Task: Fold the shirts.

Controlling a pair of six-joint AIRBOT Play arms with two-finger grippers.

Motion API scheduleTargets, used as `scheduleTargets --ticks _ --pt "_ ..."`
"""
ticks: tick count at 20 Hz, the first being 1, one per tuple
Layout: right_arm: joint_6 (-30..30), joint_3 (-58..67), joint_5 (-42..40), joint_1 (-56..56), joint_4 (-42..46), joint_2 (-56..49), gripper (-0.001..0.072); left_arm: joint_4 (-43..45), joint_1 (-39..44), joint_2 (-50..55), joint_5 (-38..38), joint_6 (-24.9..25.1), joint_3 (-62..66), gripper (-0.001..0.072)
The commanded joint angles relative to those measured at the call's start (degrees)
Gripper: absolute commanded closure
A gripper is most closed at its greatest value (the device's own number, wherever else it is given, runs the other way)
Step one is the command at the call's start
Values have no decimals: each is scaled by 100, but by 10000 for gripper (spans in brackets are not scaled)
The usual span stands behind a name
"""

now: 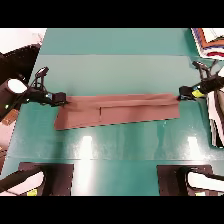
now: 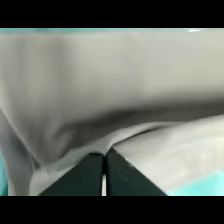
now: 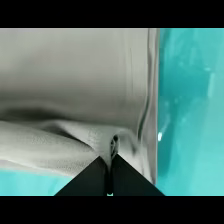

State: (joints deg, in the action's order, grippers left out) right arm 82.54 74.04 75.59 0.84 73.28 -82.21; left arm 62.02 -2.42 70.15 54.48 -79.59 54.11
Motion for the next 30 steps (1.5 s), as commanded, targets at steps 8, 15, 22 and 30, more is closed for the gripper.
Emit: scheduleTargets --ticks 8,15,22,30 --pt "-822 935 754 -994 -2236 -1012 241 -275 -7 595 885 33 1204 104" --pt "-1054 -31 1097 -1996 -2249 -1021 83 -750 -7 597 1246 70 1213 653" --pt "-1478 -748 632 -1646 -2422 -1467 83 -1139 136 601 1126 66 1213 675" --pt "-1495 -118 772 -1126 -2426 -1523 698 -1145 1478 623 -575 -170 1220 677"
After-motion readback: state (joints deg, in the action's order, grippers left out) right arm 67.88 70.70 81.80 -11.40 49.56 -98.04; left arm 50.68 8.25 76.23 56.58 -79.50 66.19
